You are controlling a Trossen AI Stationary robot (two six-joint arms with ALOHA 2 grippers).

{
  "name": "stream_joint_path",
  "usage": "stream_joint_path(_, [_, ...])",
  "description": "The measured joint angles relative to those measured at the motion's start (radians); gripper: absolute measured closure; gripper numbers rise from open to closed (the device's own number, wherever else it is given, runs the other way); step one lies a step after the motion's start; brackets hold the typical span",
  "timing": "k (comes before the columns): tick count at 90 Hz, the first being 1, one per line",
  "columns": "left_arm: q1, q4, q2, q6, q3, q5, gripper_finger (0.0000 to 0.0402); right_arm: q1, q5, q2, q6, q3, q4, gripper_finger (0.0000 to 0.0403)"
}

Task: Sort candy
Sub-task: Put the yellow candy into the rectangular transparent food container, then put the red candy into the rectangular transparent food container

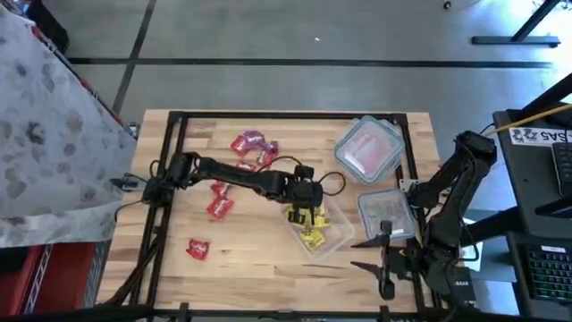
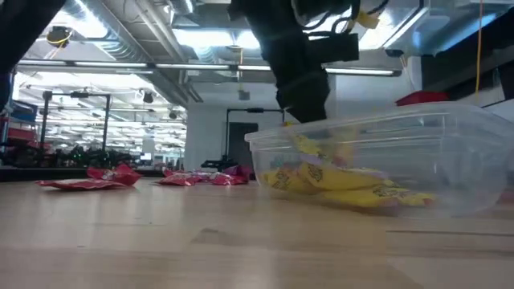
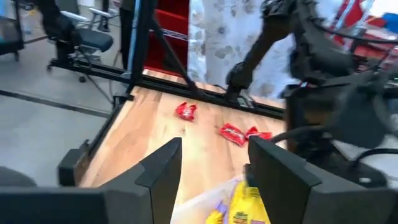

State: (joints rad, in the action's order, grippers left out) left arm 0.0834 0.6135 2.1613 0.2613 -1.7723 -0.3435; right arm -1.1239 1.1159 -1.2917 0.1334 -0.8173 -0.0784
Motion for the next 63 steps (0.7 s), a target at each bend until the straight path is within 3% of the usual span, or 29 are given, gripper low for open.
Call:
stream_joint_path(17, [0.003,0.016,0.0,-0.001,-0.001,-0.012,0.0265,0.054,-0.101,0.037,-0.004,0.0,0.043,0.0231])
stream_joint_path(36, [0.066,0.192,0.0,-0.117,-0.105,-0.22,0.0253,0.2,-0.259,0.161,0.182,-0.001,0.285,0.0231])
stream_joint_path(49, [0.14,0.448,0.0,-0.337,-0.239,-0.36,0.0261,0.409,-0.396,0.228,0.542,-0.002,0.657,0.0231])
stream_joint_path(63, [0.228,0.748,-0.002,-0.692,-0.361,-0.385,0.0265,0.635,-0.61,0.196,0.622,0.0,0.868,0.0231])
